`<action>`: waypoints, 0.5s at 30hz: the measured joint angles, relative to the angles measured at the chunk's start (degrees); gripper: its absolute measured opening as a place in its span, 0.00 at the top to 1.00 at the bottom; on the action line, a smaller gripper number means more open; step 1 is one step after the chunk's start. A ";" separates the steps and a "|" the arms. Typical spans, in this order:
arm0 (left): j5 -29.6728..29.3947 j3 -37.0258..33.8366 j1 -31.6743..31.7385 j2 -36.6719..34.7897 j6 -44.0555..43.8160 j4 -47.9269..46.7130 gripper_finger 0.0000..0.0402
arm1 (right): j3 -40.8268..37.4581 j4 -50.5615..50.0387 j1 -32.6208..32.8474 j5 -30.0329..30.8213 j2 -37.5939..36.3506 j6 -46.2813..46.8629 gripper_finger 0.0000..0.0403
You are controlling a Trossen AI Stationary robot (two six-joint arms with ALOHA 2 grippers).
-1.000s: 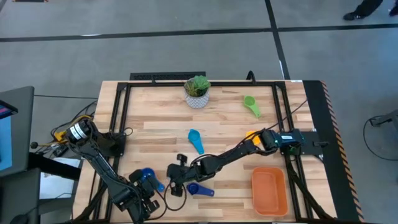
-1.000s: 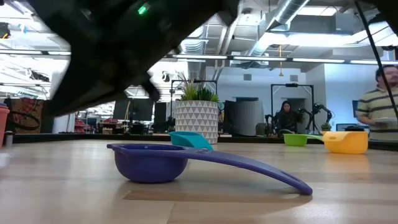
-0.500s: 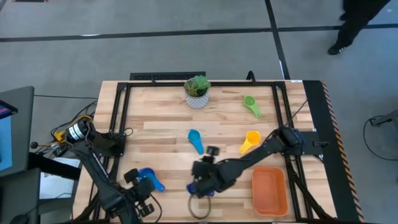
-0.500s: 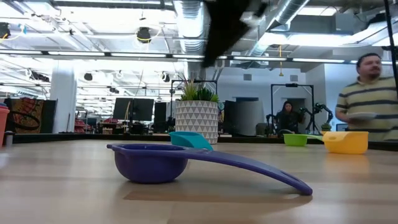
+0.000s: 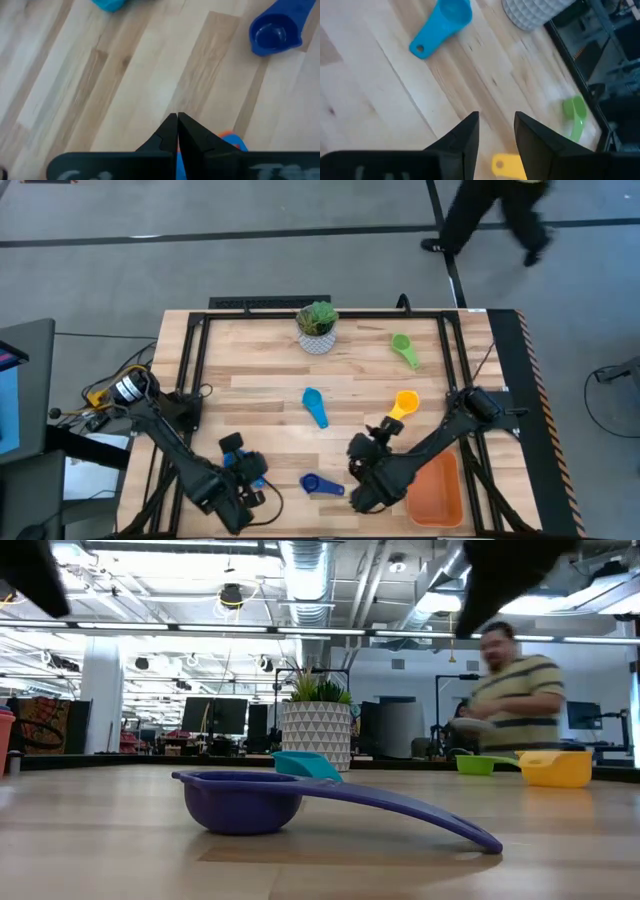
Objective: Nest measuring cups in basket
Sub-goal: Stack the yellow measuring cup on top of the blue measuring cup
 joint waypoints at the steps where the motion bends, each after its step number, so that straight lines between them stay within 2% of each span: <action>1: 0.13 0.00 0.84 0.00 1.91 0.61 1.00 | -1.85 0.11 0.50 -0.47 -0.82 1.68 0.64; 6: 0.28 0.00 4.80 0.00 10.52 4.27 1.00 | -11.74 5.05 2.82 -1.96 -8.05 9.19 0.67; 15: 1.23 0.00 11.64 0.02 26.34 12.19 1.00 | -30.58 22.90 5.81 -4.60 -23.25 16.18 0.67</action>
